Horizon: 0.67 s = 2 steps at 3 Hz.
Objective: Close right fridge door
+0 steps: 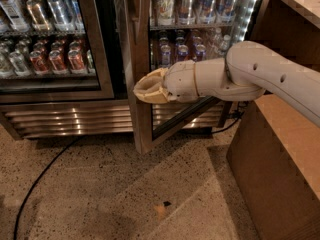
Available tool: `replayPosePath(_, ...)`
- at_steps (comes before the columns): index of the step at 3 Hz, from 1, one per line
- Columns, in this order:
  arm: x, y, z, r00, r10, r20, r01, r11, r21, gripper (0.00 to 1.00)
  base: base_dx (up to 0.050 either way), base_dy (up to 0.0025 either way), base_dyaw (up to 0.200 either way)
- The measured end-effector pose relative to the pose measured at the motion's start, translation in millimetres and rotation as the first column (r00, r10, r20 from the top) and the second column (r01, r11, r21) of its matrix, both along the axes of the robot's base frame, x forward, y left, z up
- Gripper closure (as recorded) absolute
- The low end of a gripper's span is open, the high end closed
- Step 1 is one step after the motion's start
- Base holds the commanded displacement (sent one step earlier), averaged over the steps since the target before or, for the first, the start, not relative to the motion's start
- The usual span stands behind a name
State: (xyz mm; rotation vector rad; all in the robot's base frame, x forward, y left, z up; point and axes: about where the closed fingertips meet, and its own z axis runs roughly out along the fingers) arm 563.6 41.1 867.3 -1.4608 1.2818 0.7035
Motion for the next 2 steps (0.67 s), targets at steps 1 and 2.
replayPosePath(1,0.1,0.0,0.0,1.0000,0.000,0.000,0.000,1.000,0.000,1.00,0.000,0.00000,0.000)
replayPosePath(2,31.3,-14.3,-6.7,0.9925,-0.122,-0.013,0.121,0.992,-0.019,1.00,0.000,0.00000,0.000)
